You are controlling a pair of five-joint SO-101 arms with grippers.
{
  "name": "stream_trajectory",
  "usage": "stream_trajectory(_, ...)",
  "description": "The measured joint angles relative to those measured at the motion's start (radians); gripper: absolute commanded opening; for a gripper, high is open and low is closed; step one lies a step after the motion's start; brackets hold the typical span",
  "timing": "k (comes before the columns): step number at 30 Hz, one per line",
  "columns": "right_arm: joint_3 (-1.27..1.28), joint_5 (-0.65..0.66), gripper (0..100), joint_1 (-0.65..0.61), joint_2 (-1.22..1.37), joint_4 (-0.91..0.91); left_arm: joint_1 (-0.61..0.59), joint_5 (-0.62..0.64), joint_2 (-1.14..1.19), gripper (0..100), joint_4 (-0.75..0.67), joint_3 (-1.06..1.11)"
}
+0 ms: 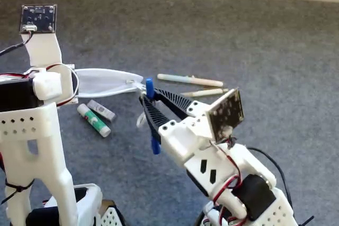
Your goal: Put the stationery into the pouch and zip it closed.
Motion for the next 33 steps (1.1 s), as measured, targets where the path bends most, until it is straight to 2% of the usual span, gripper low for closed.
stream_trajectory(15, -0.023, 0.014, 0.5, -0.021, 0.008, -0.381, 0.000, 0.000, 0.000, 1, 0.000, 0.000)
stream_trajectory(22, -0.023, 0.118, 0.5, -0.026, 0.207, -0.621, 0.000, 0.000, 0.000, 1, -0.002, 0.000)
stream_trajectory(33, -0.023, 0.172, 0.5, -0.028, 0.390, -0.887, 0.000, 0.000, 0.000, 1, -0.002, 0.000)
